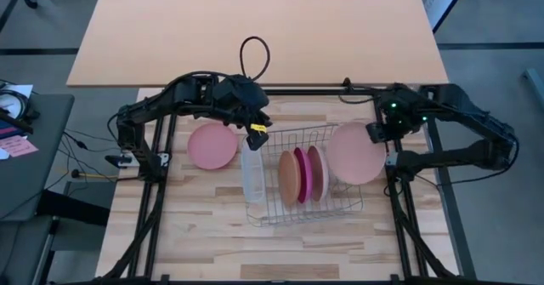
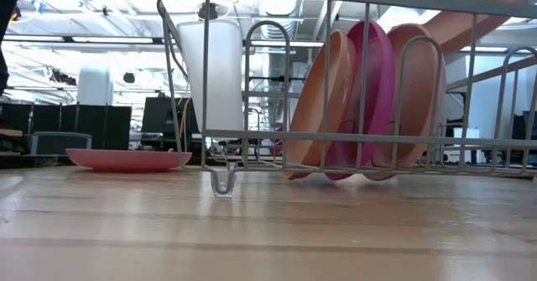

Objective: Sort dishes
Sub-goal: Put the light orange plate in the dish rack

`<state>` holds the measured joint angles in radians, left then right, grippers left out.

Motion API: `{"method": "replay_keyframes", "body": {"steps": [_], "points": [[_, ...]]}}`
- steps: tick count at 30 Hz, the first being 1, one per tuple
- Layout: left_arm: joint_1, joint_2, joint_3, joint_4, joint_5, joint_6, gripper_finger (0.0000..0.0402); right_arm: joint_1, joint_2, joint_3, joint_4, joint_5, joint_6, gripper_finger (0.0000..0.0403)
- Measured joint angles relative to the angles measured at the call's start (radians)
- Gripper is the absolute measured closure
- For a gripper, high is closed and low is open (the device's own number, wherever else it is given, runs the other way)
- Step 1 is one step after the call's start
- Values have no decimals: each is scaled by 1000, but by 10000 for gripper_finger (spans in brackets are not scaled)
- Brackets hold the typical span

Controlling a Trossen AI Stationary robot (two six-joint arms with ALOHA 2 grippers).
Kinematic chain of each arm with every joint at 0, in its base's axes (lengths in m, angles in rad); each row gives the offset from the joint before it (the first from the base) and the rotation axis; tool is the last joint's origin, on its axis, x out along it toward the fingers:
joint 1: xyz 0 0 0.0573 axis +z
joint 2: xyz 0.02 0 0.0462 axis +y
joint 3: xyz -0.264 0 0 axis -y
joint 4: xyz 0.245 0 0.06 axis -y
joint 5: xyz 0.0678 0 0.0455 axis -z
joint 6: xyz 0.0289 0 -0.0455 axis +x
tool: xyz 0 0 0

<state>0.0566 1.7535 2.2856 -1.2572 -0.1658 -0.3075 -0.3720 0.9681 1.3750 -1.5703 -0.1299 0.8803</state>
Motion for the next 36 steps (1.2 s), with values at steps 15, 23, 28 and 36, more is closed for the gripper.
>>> {"method": "replay_keyframes", "body": {"steps": [15,23,28,36], "points": [[12,0,0,-1,-4,0,324,140,162,39,0,31,61,332],[20,0,0,-1,3,75,324,197,195,40,0,67,89,332],[43,0,0,-1,2,94,324,193,175,41,-1,68,111,332],[55,0,0,-1,2,119,324,152,165,109,0,58,117,333]]}}
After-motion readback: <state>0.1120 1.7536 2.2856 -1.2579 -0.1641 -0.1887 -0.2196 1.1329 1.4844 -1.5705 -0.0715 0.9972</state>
